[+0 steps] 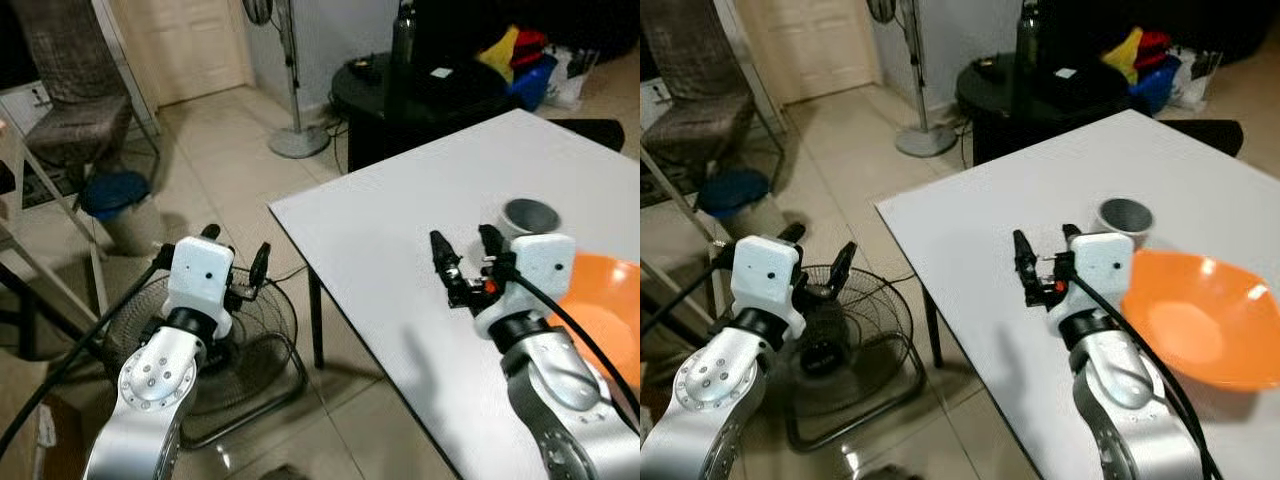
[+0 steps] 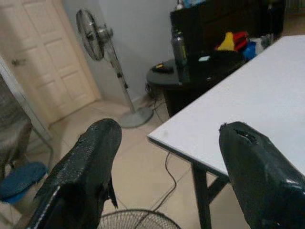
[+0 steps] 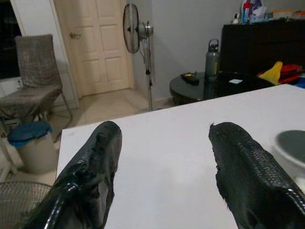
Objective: Setting the table
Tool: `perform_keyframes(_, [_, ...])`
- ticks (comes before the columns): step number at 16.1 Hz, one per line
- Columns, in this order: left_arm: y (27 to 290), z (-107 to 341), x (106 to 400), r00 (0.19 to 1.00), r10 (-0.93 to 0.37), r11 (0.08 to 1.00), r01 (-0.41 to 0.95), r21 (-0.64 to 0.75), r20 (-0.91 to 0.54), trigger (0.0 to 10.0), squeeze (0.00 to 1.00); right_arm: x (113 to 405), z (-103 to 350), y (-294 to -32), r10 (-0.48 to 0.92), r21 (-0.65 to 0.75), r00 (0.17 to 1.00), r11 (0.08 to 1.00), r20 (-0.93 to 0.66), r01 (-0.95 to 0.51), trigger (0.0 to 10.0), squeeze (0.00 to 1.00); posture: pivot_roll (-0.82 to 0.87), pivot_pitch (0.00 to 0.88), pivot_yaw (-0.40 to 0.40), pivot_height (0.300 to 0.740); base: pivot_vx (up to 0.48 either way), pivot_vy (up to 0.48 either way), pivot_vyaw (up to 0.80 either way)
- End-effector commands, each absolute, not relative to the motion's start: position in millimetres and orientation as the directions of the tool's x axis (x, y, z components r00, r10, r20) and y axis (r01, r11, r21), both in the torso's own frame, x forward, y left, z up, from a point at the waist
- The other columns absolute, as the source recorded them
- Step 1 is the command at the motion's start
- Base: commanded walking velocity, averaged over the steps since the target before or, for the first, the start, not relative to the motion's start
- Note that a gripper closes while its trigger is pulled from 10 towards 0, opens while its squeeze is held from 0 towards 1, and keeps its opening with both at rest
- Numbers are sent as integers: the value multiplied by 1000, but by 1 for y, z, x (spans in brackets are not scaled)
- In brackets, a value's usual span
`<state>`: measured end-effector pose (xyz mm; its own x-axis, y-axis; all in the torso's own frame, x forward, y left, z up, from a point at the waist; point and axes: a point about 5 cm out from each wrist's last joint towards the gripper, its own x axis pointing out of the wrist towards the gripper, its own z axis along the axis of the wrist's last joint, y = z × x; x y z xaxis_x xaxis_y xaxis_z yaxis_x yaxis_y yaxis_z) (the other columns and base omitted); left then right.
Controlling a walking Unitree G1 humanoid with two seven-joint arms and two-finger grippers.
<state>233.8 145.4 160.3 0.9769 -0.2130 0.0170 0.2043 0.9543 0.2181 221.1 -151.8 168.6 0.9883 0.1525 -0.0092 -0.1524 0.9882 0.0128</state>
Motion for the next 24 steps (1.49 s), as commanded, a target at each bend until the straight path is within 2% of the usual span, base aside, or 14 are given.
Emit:
perform_keyframes(1, [150,158,232,980,-200,955,194,224,2,10000,0,221,168,-146,185,25,983,982,-13,-185,10000,0,104,0,61,740,0,0,800])
perform_keyframes(16, [151,156,228,979,-201,960,200,195,-18,10000,0,224,164,-141,222,70,975,973,-29,-219,10000,0,130,0,45,740,0,0,800])
perform_keyframes(24, [156,162,231,979,-204,953,200,226,-9,10000,0,229,158,-142,176,150,981,975,-79,-163,10000,0,139,0,40,740,0,0,0])
